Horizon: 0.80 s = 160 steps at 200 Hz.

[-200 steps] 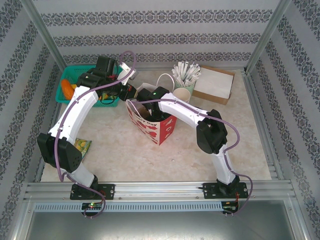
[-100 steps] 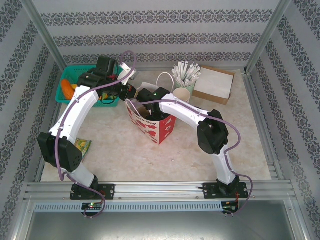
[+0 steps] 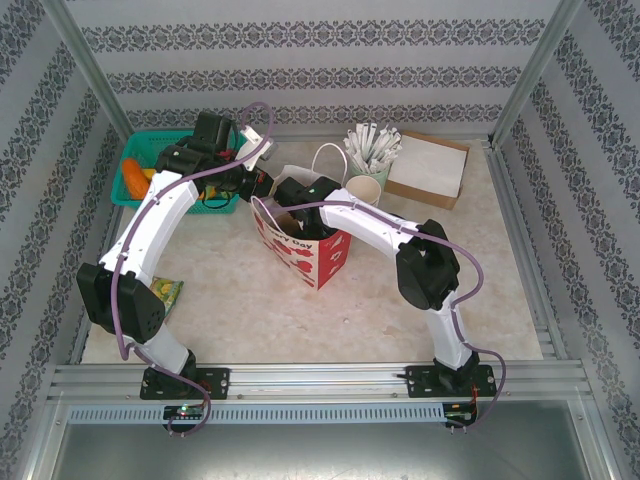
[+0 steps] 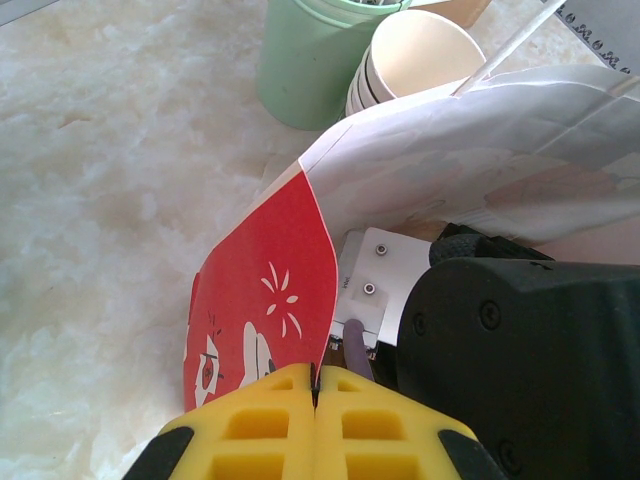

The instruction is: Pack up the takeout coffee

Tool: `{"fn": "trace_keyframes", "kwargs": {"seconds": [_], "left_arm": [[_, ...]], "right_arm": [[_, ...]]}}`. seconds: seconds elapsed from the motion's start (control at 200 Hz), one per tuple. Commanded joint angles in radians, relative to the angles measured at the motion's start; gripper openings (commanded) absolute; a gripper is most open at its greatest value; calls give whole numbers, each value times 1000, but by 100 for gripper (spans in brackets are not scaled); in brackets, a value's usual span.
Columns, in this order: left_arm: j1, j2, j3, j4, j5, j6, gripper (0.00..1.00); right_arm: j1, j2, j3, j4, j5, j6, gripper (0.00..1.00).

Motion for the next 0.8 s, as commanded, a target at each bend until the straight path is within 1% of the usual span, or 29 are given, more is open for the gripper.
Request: {"fn": "trace_keyframes", "kwargs": {"seconds": [0.0,0.155,0.4,0.625,0.794], "left_arm": [[-9,12,29,-6,16,8,0],[-9,15,34,-8,10,10,0],[-8,21,39,11,-69,-20,0],[-9,22,34,24,-79,-27,0],[-9,21,29,28,-80,-27,0]], "right_arm": [[-11,49,-44,91,3,25,63],[-11,54,-45,96,-5,22,63],[-13,69,-49,99,-5,20,64],[-16,88,-71,117,-6,23,64],[-14,74,-86,124,-10,27,65]]}}
